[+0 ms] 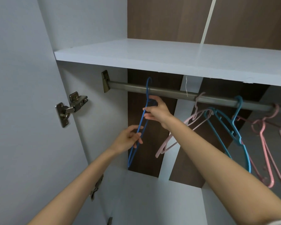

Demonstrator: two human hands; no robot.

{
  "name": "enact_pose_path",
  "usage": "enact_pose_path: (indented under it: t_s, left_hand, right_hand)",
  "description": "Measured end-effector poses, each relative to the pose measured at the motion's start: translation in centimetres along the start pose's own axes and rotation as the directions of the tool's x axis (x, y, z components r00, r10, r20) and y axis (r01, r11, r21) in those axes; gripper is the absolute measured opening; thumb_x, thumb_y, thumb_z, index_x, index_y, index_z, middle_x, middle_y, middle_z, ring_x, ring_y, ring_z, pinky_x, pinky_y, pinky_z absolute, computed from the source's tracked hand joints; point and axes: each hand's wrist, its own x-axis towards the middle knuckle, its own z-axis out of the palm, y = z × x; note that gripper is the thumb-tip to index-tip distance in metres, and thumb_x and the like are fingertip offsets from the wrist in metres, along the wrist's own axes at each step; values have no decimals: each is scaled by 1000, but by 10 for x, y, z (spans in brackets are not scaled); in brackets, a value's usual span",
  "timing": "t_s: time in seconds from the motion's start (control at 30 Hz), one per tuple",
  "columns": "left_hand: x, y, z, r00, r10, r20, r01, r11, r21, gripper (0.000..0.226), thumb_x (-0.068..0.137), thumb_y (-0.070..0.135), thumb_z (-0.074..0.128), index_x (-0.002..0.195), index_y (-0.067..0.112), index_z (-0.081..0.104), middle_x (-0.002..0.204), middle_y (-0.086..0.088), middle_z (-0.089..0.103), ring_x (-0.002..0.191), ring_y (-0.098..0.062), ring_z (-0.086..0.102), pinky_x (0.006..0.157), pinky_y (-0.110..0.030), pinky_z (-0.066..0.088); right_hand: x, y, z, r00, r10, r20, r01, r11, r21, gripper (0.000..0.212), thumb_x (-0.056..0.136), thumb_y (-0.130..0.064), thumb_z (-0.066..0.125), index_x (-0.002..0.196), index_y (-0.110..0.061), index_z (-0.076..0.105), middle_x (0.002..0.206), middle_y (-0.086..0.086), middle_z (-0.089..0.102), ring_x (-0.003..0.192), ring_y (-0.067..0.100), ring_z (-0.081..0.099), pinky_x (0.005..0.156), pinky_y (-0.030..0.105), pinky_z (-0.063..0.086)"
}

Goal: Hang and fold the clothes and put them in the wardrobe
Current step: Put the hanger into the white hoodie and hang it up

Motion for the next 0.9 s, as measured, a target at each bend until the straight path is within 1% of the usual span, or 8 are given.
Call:
enact_pose_path:
  t_s: [0.2, 0.3, 0.43, 0.5, 0.6, 0.73, 0.8, 0.9]
  left_hand:
    - [-35, 9, 1, 999, -21, 46, 23, 999, -47, 26, 95, 12, 52, 121, 14, 53, 66, 8, 69, 47, -4, 57, 57, -17, 51]
    - [-66, 14, 6, 994, -49, 98, 55, 997, -56, 18, 93, 12, 55, 109, 19, 56, 72, 6, 71, 51, -9, 62, 61, -23, 54]
    - [-121, 19, 21, 985, -106, 136, 119, 988, -96, 12, 91, 8, 57, 99, 17, 56, 69, 4, 71, 50, -9, 64, 55, -20, 53]
    - [-154, 22, 32, 981, -121, 154, 135, 987, -87, 11, 92, 6, 56, 96, 15, 54, 71, 1, 70, 49, -7, 63, 52, -17, 51]
    - [-200, 24, 49, 980, -123, 156, 124, 992, 6, 7, 93, 6, 54, 94, 12, 52, 74, -4, 68, 49, -6, 63, 50, -16, 49]
    - [-259, 22, 73, 979, -115, 169, 78, 974, 213, 8, 92, 16, 56, 87, 15, 50, 70, 1, 70, 54, -15, 62, 58, -26, 53]
    - [-285, 24, 82, 970, -136, 201, 69, 949, 307, 12, 92, 21, 58, 84, 17, 49, 74, 1, 72, 57, -16, 64, 61, -22, 52]
    - [-319, 26, 96, 955, -162, 249, 66, 934, 352, 15, 92, 26, 59, 86, 15, 50, 79, 3, 73, 59, -13, 67, 59, -14, 48]
  right_hand:
    - [-34, -3, -3, 999, -15, 35, 14, 1000, 23, 45, 89, 2, 59, 125, -22, 47, 87, 9, 65, 74, 17, 67, 67, 24, 58]
    - [-63, -1, -2, 997, -25, 75, 23, 999, 22, 42, 88, 5, 60, 118, -22, 47, 85, 10, 64, 72, 17, 67, 64, 22, 58]
    - [-114, 6, 4, 994, -36, 105, 33, 999, 30, 28, 87, 7, 58, 106, -14, 52, 101, 27, 63, 67, 19, 65, 58, 21, 57]
    - [-144, 11, 2, 987, -55, 150, 54, 998, 10, 21, 88, 7, 56, 102, -8, 55, 102, 28, 62, 65, 20, 64, 59, 21, 56]
    - [-186, 20, -3, 974, -87, 207, 103, 992, -68, 17, 89, 6, 53, 100, -6, 57, 94, 17, 62, 64, 20, 63, 60, 21, 56]
    - [-245, 40, -4, 951, -97, 293, 157, 970, -187, 16, 92, 3, 47, 100, -5, 57, 94, 19, 65, 72, 24, 66, 70, 29, 58]
    - [-271, 49, -6, 936, -95, 339, 180, 957, -227, 15, 93, 1, 46, 100, -6, 57, 97, 19, 67, 77, 27, 67, 72, 31, 58]
    - [-310, 59, -8, 915, -96, 393, 215, 939, -270, 14, 95, -2, 43, 98, -7, 56, 93, 14, 68, 74, 19, 65, 71, 26, 57]
